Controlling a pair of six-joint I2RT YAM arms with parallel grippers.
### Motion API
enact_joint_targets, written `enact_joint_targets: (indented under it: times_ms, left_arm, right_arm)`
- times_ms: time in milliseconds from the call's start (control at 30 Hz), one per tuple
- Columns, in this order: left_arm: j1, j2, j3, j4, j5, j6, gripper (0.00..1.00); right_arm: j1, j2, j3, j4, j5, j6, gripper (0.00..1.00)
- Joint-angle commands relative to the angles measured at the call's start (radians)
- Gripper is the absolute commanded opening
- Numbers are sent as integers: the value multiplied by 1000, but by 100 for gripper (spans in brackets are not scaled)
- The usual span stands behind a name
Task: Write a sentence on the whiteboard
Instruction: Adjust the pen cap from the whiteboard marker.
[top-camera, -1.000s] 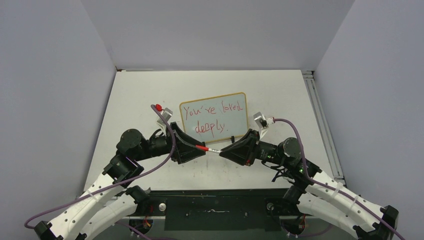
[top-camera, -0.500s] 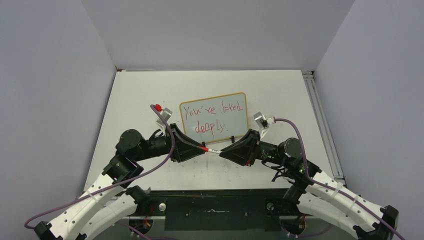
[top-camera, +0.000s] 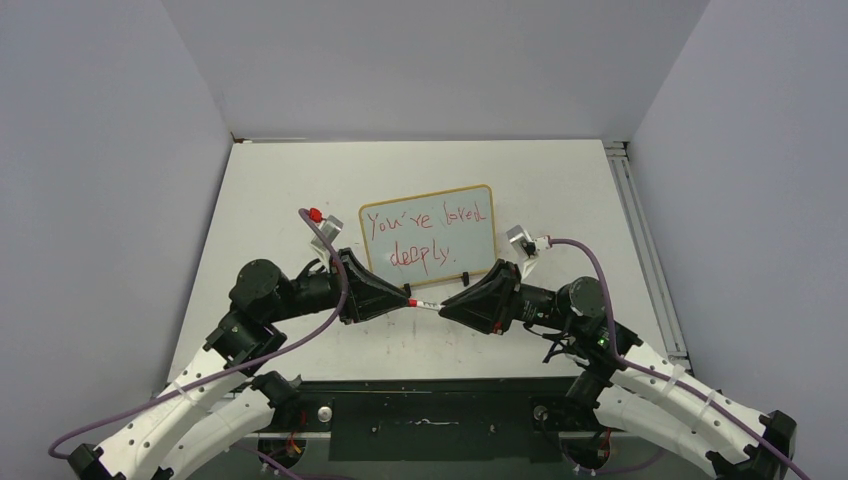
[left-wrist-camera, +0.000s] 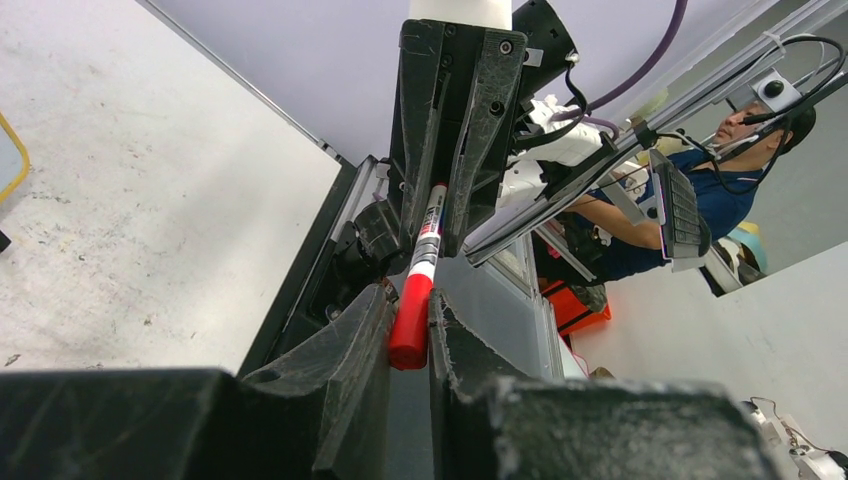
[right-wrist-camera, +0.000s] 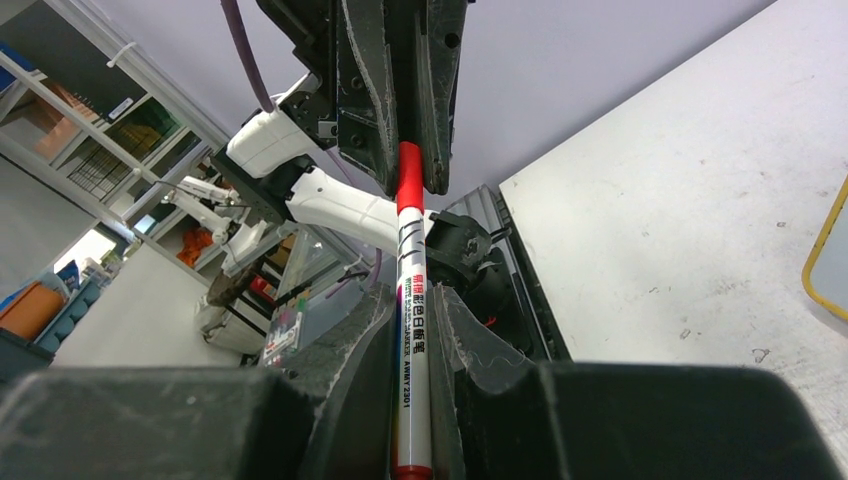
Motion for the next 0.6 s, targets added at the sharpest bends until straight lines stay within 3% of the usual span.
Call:
enact_joint_targets:
  times_ms: [0, 567]
  left_arm:
    - [3, -8, -8, 86, 24, -9, 0]
    - [-43, 5, -31, 120, 62, -2, 0]
  right_arm:
    - [-8, 11, -12, 80, 8, 3, 5]
    - [-7, 80, 3, 133, 4, -9, 5]
